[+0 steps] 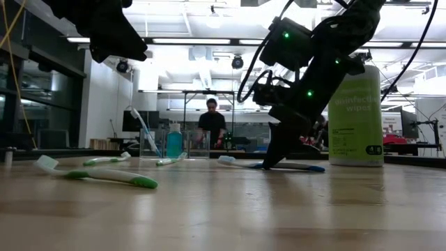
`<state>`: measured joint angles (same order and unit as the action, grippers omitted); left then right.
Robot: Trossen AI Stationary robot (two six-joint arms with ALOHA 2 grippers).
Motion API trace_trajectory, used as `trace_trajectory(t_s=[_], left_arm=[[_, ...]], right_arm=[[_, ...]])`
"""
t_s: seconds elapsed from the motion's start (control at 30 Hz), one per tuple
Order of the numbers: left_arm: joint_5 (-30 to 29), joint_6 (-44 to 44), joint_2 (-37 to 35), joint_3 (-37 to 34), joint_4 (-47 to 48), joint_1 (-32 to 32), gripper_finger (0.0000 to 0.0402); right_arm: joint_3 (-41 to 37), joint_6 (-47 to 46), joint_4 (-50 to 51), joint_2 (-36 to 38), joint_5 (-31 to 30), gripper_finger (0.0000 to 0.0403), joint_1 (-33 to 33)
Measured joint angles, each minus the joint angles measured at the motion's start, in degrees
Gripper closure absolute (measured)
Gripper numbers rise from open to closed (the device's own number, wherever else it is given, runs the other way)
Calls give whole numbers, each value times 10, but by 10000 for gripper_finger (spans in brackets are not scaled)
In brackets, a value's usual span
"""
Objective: Pick & Place toothbrushing station
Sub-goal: Put the bottom blue toothbrush into the left section of the transparent organizer
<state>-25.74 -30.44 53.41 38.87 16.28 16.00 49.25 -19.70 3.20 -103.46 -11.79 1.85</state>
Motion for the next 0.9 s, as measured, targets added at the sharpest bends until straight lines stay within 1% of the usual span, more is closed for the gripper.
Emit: trace_trajectory(t_s=[0.57, 0.9], left_arm=[[5, 0, 0, 0, 0, 0, 275], [5, 0, 0, 0, 0, 0, 275]], right_arm=[[0, 0, 0, -1, -4, 374, 0], [0, -13, 0, -1, -2, 381, 0]])
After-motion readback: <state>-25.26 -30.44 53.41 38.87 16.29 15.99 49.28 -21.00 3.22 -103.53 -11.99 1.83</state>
